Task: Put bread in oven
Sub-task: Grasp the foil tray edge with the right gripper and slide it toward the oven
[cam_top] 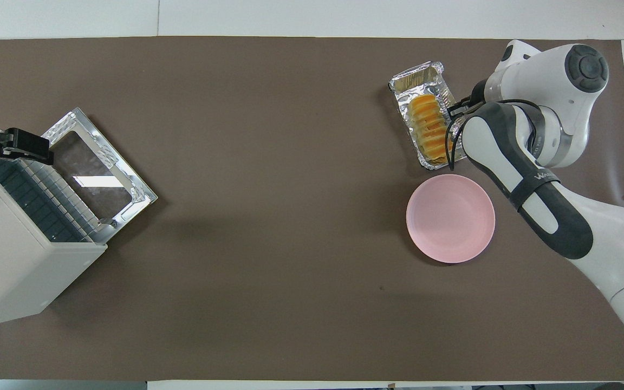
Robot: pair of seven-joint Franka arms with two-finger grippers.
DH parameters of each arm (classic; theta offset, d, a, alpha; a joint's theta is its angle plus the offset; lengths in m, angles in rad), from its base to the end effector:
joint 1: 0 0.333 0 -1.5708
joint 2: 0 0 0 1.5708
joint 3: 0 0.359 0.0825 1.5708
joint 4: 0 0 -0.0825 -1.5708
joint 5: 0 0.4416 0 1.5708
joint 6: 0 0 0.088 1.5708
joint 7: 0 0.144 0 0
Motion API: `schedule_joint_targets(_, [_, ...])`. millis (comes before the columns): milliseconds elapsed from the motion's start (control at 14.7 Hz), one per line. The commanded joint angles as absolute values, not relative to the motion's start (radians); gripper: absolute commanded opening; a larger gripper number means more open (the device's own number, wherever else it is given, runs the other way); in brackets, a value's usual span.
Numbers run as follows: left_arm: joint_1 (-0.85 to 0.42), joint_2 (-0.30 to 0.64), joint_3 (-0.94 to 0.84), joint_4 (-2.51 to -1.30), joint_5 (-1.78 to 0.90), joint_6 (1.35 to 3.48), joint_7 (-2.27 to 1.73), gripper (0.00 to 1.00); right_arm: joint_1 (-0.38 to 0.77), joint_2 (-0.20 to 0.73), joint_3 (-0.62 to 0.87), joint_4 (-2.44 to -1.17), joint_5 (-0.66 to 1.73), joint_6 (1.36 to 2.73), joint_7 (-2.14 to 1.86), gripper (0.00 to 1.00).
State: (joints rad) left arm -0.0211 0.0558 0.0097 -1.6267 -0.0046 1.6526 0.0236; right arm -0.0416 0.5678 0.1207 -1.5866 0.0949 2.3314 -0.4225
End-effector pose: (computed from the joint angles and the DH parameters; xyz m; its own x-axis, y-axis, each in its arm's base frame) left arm 0.6340 -0.0080 0.5730 0.9990 -0.0346 -0.0298 -0.0345 -0.9994 0.0047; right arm 0.7870 0.0542 0.2937 0.8952 0.3900 0.2159 0.4109 -0.9097 -0.0603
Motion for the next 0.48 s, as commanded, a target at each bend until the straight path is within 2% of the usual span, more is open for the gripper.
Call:
schedule_joint_targets(0, [-0.025, 0.046, 0.014, -1.632, 0.009, 1.651, 0.028, 1.0, -0.046, 0.542, 0.127, -1.524, 0.127, 2.208, -0.381, 0.0])
schedule_joint_targets(136, [-0.025, 0.046, 0.014, -1.632, 0.009, 1.651, 0.028, 1.0, -0.031, 0.523, 0.135, -1.506, 0.14, 2.163, -0.238, 0.0])
schedule_joint_targets(409, [-0.025, 0.046, 0.014, -1.632, 0.009, 1.651, 0.029, 1.0, 0.081, 0.5, 0.14, -1.474, 0.144, 2.145, 0.088, 0.0])
